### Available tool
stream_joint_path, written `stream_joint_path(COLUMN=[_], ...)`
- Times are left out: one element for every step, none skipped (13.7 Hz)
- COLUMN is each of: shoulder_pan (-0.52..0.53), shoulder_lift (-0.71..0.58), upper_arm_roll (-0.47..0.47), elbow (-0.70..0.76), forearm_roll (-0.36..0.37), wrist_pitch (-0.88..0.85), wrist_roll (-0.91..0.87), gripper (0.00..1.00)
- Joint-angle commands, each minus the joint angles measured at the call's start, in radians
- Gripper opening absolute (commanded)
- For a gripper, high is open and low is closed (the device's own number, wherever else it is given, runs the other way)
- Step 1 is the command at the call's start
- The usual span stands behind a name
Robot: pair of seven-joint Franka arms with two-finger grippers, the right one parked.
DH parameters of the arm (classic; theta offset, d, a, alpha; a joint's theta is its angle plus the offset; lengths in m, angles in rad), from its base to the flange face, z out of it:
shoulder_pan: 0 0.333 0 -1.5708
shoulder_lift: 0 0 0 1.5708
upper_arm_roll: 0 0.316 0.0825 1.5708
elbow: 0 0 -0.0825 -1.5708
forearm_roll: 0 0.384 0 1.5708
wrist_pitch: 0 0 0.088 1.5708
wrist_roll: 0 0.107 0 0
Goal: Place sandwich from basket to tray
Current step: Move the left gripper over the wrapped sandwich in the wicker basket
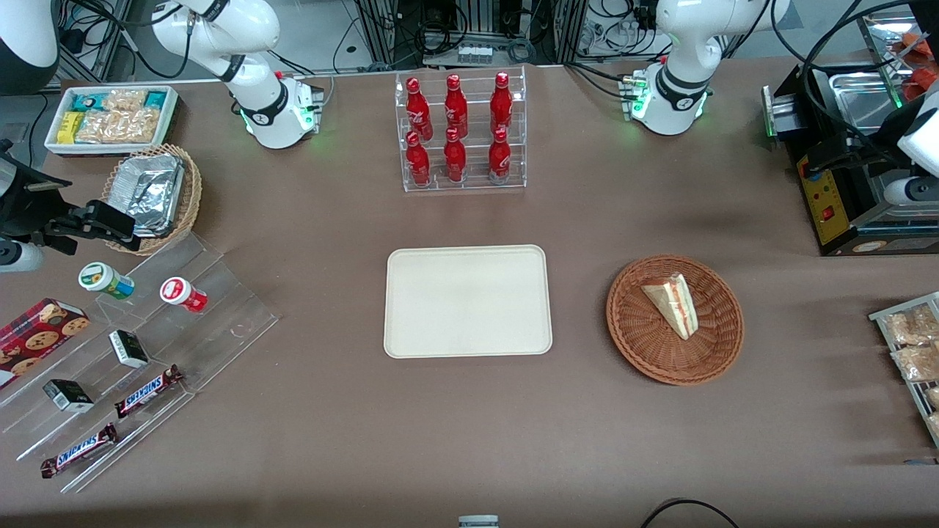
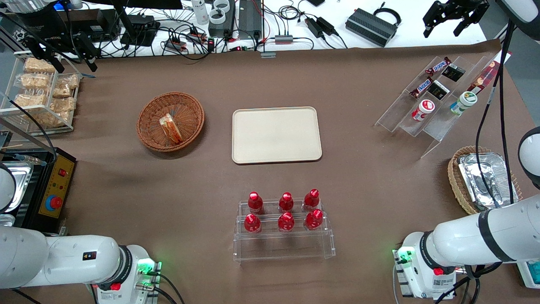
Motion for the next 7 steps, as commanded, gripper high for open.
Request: stream_joint_path(shoulder_pan=[0.007,0.007,0.007,0.002,-0.005,-0.022,-0.038], shoulder_lift=[0.019,0.020,0.029,0.040,0.061,0.078,0.101], upper_arm_roll=[-0.005,-0.005,-0.005,-0.006,-0.011,-0.020,-0.023], elbow=[0.035,0.038,0.039,0.039,0.038,0.032,0.028], forearm_roll=[0.003,0.003,0.003,0.015,0.056,0.087,0.107], wrist_pitch=[-0.005,-0.005,-0.005,-0.002,0.006,0.010,0.019], wrist_roll=[-0.007,-0.007,-0.007,-0.015,-0.031,-0.074,-0.140], gripper=[1.00,1.00,1.00,1.00,1.00,1.00,1.00])
